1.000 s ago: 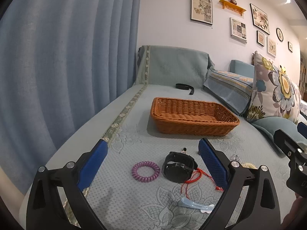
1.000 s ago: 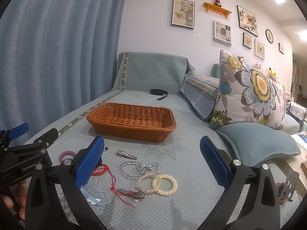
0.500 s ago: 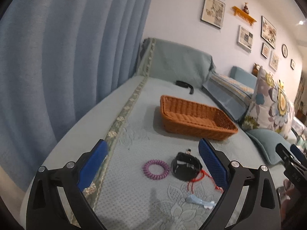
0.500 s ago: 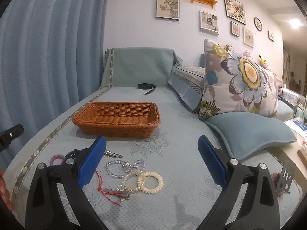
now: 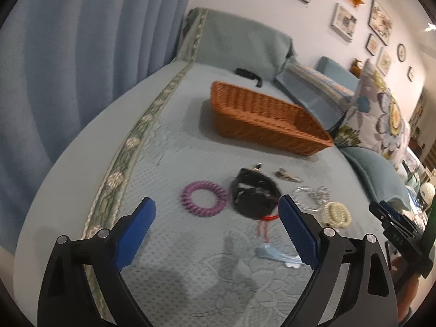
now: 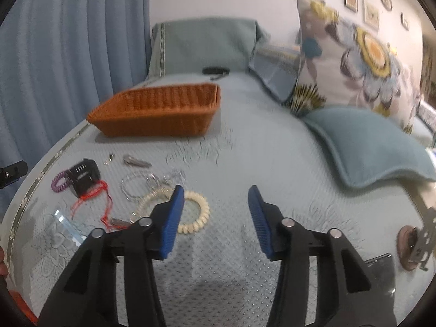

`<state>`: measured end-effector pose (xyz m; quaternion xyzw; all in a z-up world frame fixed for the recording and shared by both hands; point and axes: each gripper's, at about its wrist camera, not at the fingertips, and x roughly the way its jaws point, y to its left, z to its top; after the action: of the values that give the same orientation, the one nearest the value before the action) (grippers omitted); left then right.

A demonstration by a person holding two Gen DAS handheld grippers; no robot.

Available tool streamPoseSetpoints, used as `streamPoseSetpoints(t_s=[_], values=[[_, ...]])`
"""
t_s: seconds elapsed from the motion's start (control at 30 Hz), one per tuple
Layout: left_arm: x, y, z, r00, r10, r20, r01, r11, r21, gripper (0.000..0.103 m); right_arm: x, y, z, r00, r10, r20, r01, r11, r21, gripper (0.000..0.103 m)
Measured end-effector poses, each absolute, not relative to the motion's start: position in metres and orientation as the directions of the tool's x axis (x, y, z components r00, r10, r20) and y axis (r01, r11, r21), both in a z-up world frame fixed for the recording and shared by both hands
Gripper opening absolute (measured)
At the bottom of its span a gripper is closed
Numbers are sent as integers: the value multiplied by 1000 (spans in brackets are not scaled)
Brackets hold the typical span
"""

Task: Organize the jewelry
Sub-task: 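Grasp the cream coil bracelet with the right tool while the left tool grasps the purple coil hair tie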

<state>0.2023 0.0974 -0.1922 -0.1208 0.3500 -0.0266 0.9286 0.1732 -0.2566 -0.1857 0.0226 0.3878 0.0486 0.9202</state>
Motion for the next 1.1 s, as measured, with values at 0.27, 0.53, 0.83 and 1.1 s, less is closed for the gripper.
streamPoseSetpoints(t_s=[0.27,0.53,0.83,1.1], values=[[232,116,-206,699,-128,-703,-59,970,-235,82,197,-264,-219,583,190,-790,-136,981,136,37],[258,123,-225,638,-168,-751,-45,966,-254,79,214,-246,-232,527,168,-833,-162,982,95,32],[275,113,-239,611,-127,-782,-19,984,-175,78,214,-232,-234,534,124,-836,-187,982,26,10],[280,100,-241,621,1,-784,-45,998,-35,48,210,-240,-227,569,132,-812,-169,985,41,9]])
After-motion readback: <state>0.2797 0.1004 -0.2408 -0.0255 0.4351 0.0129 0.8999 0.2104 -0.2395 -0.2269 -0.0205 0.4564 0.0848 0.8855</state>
